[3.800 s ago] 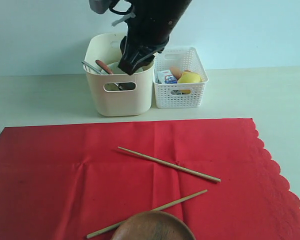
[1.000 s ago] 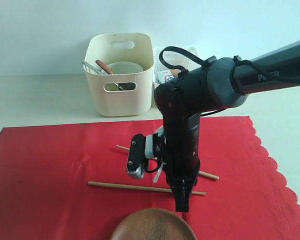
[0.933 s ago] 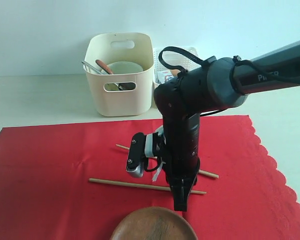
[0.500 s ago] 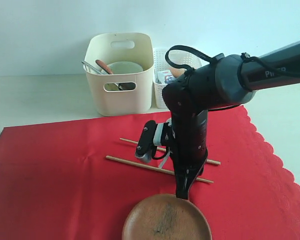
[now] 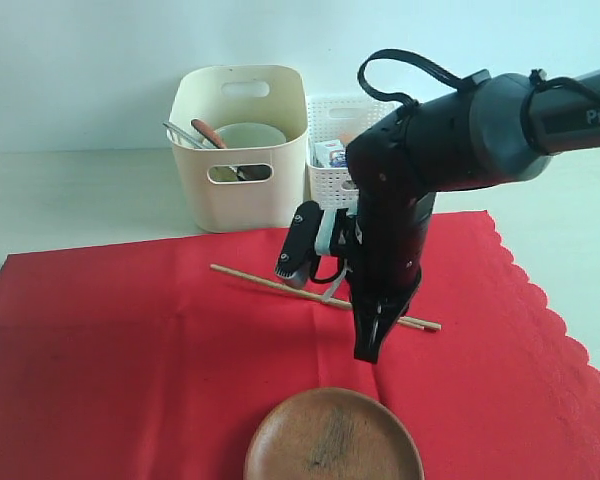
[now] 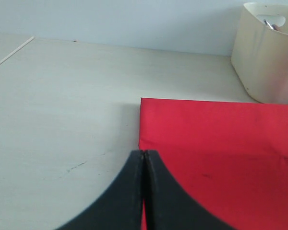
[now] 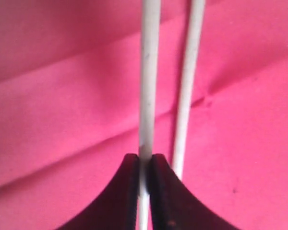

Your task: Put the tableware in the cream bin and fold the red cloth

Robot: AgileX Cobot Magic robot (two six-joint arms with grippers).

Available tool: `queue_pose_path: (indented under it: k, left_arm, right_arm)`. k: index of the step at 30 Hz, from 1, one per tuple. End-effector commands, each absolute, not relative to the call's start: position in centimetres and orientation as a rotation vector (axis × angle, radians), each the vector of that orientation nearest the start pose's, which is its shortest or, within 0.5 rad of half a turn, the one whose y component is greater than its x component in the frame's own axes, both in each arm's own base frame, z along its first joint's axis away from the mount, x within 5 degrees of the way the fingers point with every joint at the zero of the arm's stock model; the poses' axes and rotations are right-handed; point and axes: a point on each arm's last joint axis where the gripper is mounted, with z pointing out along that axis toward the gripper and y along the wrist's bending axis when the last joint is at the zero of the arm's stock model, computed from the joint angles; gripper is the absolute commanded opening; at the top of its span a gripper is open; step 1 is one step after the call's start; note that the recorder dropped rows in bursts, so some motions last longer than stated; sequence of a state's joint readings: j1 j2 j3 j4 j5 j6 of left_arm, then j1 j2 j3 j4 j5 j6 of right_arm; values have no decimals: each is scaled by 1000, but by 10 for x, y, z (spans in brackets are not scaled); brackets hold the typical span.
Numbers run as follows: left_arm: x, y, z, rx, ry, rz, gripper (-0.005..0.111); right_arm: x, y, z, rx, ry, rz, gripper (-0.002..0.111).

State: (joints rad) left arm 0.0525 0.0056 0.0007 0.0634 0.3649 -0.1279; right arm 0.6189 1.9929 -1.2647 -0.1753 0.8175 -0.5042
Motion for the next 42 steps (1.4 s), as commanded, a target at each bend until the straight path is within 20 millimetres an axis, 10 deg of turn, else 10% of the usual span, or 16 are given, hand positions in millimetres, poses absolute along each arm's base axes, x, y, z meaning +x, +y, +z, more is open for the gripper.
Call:
queue_pose_path:
  k: [1,12,27,35,42]
  left_arm:
    - [53,5,181,-118,1832,11,1]
    - [53,5,181,-118,1832,11,1]
    - [53,5,181,-118,1832,11,1]
    - [53,5,181,-118,1832,11,1]
    - [53,5,181,-118,1832,11,1]
  right_arm:
    - [324,199,135,-1696,2466,-192,0]
    - [329,201,114,-1700,2466,-227,37]
    - [328,203,151,-1562,2421,-177,44]
    - [333,207,141,-1591,2363,-148,86]
    - [351,200,152,-1478,2361,-92,89]
